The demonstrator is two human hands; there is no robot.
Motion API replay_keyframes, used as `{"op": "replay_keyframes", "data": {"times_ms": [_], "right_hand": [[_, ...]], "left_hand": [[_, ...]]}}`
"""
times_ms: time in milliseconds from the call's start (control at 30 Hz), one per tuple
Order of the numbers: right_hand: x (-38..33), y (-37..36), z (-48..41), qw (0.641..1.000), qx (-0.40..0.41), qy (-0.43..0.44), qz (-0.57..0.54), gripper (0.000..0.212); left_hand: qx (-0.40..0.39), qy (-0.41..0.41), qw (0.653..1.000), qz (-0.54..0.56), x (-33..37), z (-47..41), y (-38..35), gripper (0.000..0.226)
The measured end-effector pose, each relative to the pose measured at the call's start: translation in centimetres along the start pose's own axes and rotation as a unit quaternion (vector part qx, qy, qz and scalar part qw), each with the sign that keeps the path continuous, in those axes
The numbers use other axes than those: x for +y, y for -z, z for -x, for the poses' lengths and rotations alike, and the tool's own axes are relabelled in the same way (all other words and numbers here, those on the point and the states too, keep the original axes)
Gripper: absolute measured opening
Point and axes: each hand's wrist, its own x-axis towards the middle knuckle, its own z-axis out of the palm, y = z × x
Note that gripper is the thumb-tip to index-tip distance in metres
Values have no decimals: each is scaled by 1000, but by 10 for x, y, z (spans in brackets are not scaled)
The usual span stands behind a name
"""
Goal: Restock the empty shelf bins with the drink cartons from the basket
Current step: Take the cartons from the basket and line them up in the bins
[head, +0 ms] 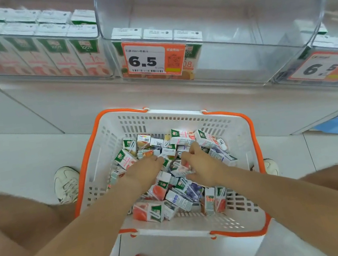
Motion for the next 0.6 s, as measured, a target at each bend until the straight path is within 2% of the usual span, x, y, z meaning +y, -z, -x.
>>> {"op": "replay_keyframes", "data": {"times_ms": [133,267,367,433,500,600], "right_hand": [[-5,9,4,1000,-4,-9,-16,33],[-11,43,12,994,-9,-56,-99,42],[-19,73,26,970,32,-97,-220,47],[-29,89,38,909,84,-160,-375,35],[-37,99,49,804,126,-200,-545,13],[-54,115,68,666,140,-188,-708,12]], "left_hand": [[-1,-7,999,-32,0,5,-5,71],[-19,57,985,163,-7,17,12,48],[12,86,941,328,-15,28,36,37],[36,87,874,477,-15,40,56,40],[49,79,792,604,-11,53,74,48],[43,50,689,722,-3,68,95,70]]}}
